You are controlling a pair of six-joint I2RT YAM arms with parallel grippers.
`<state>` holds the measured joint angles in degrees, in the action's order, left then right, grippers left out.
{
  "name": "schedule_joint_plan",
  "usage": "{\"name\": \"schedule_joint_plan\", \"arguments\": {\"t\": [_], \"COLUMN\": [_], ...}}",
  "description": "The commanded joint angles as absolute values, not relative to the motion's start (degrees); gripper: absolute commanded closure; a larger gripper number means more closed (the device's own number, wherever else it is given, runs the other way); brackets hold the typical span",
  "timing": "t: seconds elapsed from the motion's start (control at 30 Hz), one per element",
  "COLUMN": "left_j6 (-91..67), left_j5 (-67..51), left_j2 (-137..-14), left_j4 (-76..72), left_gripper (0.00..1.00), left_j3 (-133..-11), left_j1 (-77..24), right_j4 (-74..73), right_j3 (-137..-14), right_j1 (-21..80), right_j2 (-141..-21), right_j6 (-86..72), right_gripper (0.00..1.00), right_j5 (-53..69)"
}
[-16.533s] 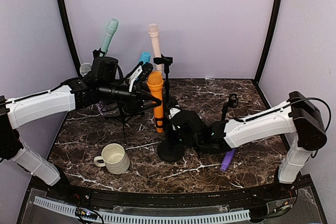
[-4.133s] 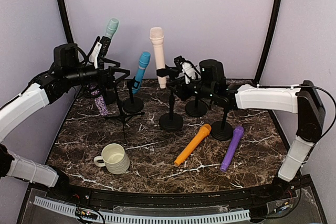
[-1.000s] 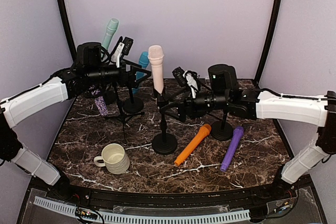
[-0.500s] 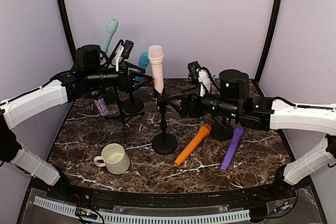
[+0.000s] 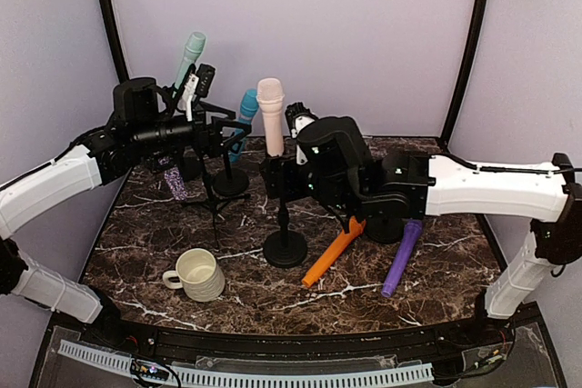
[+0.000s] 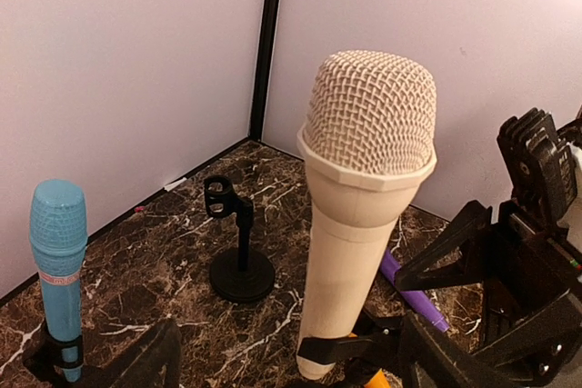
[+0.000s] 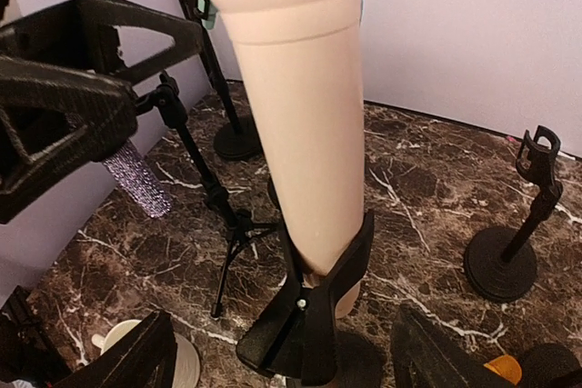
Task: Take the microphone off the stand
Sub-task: Adjust the microphone stand with the microphone at the center of the board, then pick up the clamp from the microphone stand.
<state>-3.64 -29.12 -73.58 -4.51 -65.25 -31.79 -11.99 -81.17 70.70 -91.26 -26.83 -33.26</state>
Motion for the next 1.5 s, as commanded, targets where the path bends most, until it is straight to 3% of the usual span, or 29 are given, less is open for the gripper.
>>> {"name": "schedule_joint_plan", "arguments": {"t": [0.0,0.23,0.57,1.1,1.47], "left_j6": [-3.4,-4.0,-3.8,-5.4,-7.9], "left_j5": [-27.9,-31.5,-35.1,-45.6,-52.3], "left_j2": [-71.6,-72.0,-73.7,-79.1,-82.9], "left_j4": [-4.7,-5.0,-4.4,-7.2,-12.4], "left_gripper": [0.16,0.16,0.16,0.15,0.14], "left_j3": [-64.3,-64.7,-65.6,-68.6,-69.7], "left_j1": [-32.1,-32.1,-32.1,-32.4,-33.8], "right_j4": [-20.4,-23.2,-19.0,2.9,4.9], "right_j3": [-86.9,-90.1,-85.5,-67.4,-66.1], "right_j1": [72.6,73.2,72.4,65.9,65.9], "right_j2": [-95.4,-98.5,-95.9,-83.1,-83.9], "right_j6": [-30.2,-31.0,-27.9,-13.2,-12.3], "right_gripper": [0.18,0.25,0.32,0.38,0.36], "right_j5": [-41.3,-43.9,-43.6,-18.4,-15.7]}}
